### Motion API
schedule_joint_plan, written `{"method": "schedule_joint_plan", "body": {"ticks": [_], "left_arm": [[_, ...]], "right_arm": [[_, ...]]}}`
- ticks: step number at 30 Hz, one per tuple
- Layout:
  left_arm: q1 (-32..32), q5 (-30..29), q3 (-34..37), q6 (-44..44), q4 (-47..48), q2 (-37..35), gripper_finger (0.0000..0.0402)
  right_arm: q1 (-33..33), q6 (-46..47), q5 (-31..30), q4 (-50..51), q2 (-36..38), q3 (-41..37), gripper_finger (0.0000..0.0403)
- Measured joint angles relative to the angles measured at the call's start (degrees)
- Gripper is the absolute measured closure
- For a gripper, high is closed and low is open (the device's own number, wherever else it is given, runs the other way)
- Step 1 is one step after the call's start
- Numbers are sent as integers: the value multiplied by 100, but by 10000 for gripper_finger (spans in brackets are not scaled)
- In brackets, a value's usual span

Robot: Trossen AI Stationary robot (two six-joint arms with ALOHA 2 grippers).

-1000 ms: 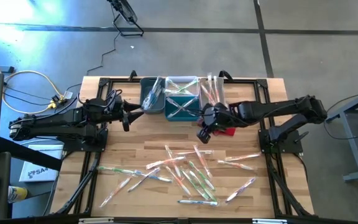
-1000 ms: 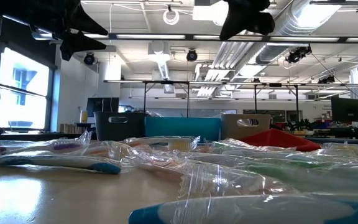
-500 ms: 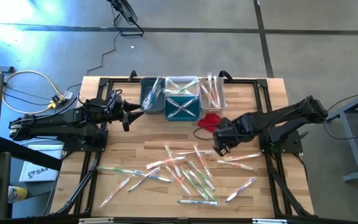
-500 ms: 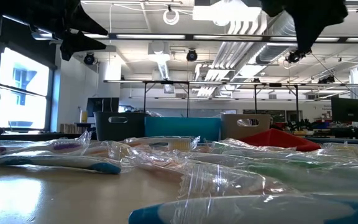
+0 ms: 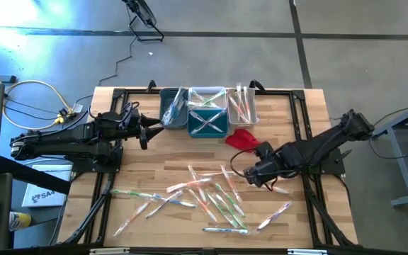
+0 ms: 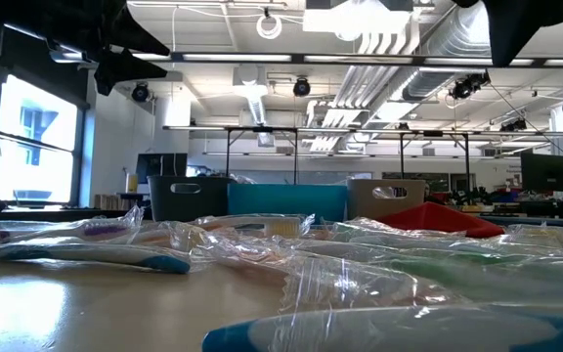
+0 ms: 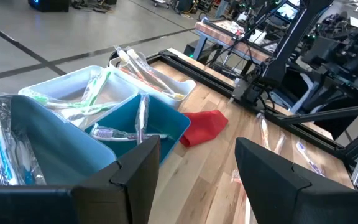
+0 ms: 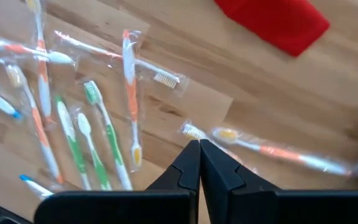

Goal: Pick & Place Toothbrushes
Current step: Put the right purple toothbrush into the blue bin

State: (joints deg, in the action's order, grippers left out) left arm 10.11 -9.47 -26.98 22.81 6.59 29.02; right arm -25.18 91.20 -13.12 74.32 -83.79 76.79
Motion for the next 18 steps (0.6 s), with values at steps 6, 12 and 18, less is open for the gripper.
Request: {"method": "schedule_joint_plan", "body": {"ticks": [6,12,18], "left_arm": [[0,0,0,0,0,0,196],[0,0,0,0,0,0,196],[0,0,0,0,-1,-2,196]], "right_arm": [[-341,1268,-90,2,-4,2,400],[-807,2475,-90,33,-154,7,400],[-1241,3304,-20,45,-558,7,400]]}}
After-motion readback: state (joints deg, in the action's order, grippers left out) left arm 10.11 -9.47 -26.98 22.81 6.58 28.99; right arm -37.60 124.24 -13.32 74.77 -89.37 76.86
